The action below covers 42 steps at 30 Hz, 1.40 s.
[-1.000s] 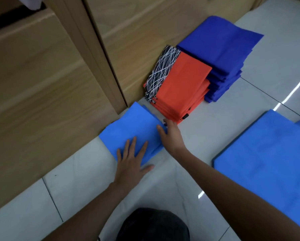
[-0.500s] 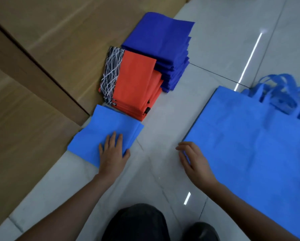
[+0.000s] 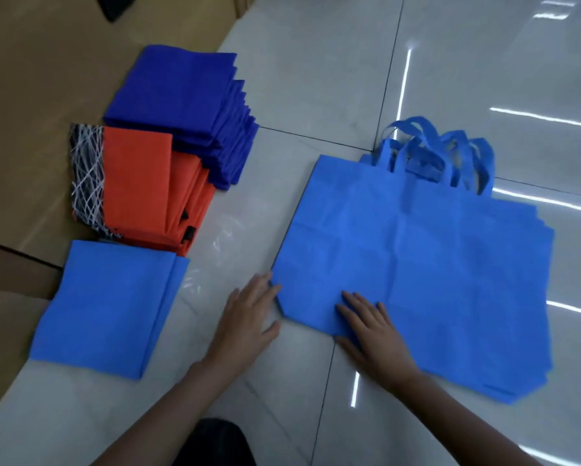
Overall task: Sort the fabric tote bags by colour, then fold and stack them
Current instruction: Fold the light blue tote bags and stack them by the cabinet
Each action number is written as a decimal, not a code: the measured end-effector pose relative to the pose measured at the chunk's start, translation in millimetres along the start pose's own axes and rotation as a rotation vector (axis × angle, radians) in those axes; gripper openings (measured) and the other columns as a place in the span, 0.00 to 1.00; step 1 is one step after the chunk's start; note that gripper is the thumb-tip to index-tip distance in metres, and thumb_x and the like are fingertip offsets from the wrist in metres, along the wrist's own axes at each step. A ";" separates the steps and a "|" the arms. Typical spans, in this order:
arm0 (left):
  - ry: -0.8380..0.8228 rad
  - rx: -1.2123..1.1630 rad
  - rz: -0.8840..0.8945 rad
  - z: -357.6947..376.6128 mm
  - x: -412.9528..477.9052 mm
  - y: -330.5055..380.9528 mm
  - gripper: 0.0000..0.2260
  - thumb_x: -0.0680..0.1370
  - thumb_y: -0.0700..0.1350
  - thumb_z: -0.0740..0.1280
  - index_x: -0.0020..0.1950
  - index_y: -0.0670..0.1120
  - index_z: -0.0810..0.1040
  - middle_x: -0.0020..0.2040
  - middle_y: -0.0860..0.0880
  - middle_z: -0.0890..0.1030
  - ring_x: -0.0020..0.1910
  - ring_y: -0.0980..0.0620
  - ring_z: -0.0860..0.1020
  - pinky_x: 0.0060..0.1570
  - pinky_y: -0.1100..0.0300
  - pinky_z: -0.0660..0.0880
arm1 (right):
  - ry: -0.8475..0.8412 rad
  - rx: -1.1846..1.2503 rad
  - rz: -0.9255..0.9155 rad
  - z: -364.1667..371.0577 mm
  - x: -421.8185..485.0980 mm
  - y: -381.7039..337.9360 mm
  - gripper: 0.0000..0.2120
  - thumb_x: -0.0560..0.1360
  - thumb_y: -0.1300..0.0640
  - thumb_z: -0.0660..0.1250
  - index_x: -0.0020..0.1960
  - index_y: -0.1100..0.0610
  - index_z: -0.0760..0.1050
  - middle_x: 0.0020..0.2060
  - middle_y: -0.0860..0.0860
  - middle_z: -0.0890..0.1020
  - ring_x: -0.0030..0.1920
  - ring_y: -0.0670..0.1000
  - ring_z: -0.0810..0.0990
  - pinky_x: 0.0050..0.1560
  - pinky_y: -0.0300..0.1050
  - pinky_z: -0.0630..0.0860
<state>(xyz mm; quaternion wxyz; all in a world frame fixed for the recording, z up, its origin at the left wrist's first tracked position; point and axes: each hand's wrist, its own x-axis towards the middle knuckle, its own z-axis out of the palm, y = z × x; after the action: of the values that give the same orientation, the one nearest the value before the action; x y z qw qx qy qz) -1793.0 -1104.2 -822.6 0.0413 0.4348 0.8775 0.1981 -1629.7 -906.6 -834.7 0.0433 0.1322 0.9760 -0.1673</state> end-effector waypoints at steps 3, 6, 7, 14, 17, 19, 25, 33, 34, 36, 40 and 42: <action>-0.197 0.034 0.208 25.7 16.0 16.8 0.28 0.68 0.61 0.59 0.67 0.53 0.66 0.67 0.51 0.73 0.67 0.49 0.70 0.53 0.46 0.74 | 0.038 0.123 0.030 6.5 4.4 -3.5 0.24 0.80 0.40 0.46 0.67 0.53 0.67 0.69 0.52 0.71 0.70 0.51 0.63 0.69 0.51 0.53; -0.205 0.075 0.221 33.4 27.5 20.1 0.24 0.68 0.60 0.58 0.63 0.55 0.69 0.62 0.54 0.78 0.62 0.53 0.69 0.52 0.44 0.75 | 0.112 0.119 -0.009 10.2 2.2 -3.6 0.24 0.81 0.43 0.46 0.65 0.55 0.71 0.69 0.53 0.72 0.69 0.53 0.66 0.69 0.54 0.57; -0.171 0.087 0.226 34.9 29.8 17.7 0.22 0.69 0.59 0.58 0.61 0.56 0.71 0.60 0.54 0.79 0.61 0.54 0.69 0.52 0.42 0.74 | 0.135 0.095 -0.027 10.2 2.9 -3.1 0.25 0.82 0.43 0.44 0.64 0.55 0.73 0.67 0.53 0.73 0.68 0.54 0.69 0.68 0.56 0.62; -0.029 0.038 0.224 23.5 45.5 23.0 0.28 0.81 0.60 0.44 0.48 0.53 0.83 0.50 0.56 0.83 0.51 0.56 0.76 0.58 0.57 0.60 | 0.061 -0.019 -0.085 -4.2 5.5 3.6 0.25 0.77 0.41 0.52 0.60 0.55 0.78 0.63 0.53 0.78 0.62 0.54 0.77 0.56 0.58 0.76; -0.094 -0.009 0.191 13.6 57.5 33.1 0.26 0.80 0.60 0.48 0.44 0.49 0.82 0.41 0.54 0.83 0.42 0.53 0.81 0.53 0.59 0.64 | 0.089 0.029 -0.015 -13.1 -0.8 7.0 0.23 0.74 0.44 0.56 0.60 0.55 0.78 0.60 0.51 0.80 0.60 0.53 0.79 0.55 0.54 0.77; -0.166 -0.085 0.118 5.4 61.2 38.1 0.26 0.77 0.62 0.48 0.45 0.47 0.80 0.42 0.52 0.82 0.42 0.51 0.80 0.46 0.56 0.71 | 0.149 0.053 0.050 -21.6 -9.8 13.7 0.21 0.73 0.45 0.57 0.57 0.54 0.79 0.57 0.50 0.82 0.58 0.52 0.80 0.54 0.50 0.78; -0.113 -0.137 0.110 -25.4 65.5 43.9 0.24 0.72 0.71 0.49 0.39 0.53 0.71 0.34 0.56 0.76 0.34 0.57 0.75 0.35 0.60 0.72 | 0.125 0.024 0.297 -55.5 -61.6 62.0 0.19 0.61 0.62 0.64 0.51 0.54 0.81 0.47 0.49 0.84 0.46 0.55 0.83 0.43 0.49 0.79; -0.221 -0.408 0.074 -58.6 55.0 29.4 0.23 0.67 0.35 0.76 0.47 0.64 0.79 0.54 0.62 0.79 0.54 0.62 0.76 0.55 0.71 0.70 | 0.050 0.264 0.358 -124.2 -103.9 99.1 0.14 0.77 0.61 0.65 0.61 0.51 0.79 0.55 0.44 0.82 0.55 0.47 0.79 0.49 0.34 0.68; -0.206 -0.531 -0.008 -58.8 54.3 31.7 0.20 0.69 0.33 0.74 0.45 0.61 0.80 0.50 0.64 0.80 0.51 0.63 0.77 0.51 0.73 0.71 | 0.013 0.289 0.360 -129.5 -105.8 99.1 0.12 0.77 0.60 0.65 0.58 0.53 0.80 0.51 0.44 0.83 0.52 0.45 0.79 0.49 0.35 0.68; -0.187 -0.746 -0.200 -55.8 55.6 41.9 0.09 0.75 0.40 0.69 0.47 0.56 0.79 0.42 0.60 0.82 0.45 0.62 0.79 0.42 0.69 0.73 | -0.031 0.422 0.374 -138.7 -111.0 98.5 0.05 0.77 0.59 0.66 0.48 0.56 0.81 0.39 0.45 0.82 0.40 0.45 0.78 0.44 0.41 0.70; -0.158 -0.866 -0.405 -40.8 53.0 44.4 0.07 0.78 0.48 0.64 0.55 0.49 0.75 0.47 0.52 0.80 0.48 0.50 0.78 0.45 0.59 0.74 | 0.123 0.888 0.485 -146.3 -126.3 104.9 0.08 0.75 0.61 0.68 0.53 0.52 0.81 0.47 0.43 0.84 0.49 0.40 0.80 0.48 0.30 0.72; -0.177 -0.880 -0.452 -33.6 53.7 41.1 0.10 0.79 0.50 0.62 0.59 0.50 0.74 0.52 0.52 0.80 0.52 0.51 0.78 0.53 0.54 0.75 | 0.252 1.056 0.564 -143.4 -128.3 108.1 0.10 0.74 0.60 0.68 0.55 0.55 0.80 0.51 0.48 0.84 0.53 0.43 0.80 0.51 0.34 0.73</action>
<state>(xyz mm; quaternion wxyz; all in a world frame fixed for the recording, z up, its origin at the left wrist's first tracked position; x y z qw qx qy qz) -1803.8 -1050.5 -770.6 0.3368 0.1902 0.7761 0.4981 -1482.6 -791.1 -717.5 -0.1012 0.4077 0.6865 -0.5936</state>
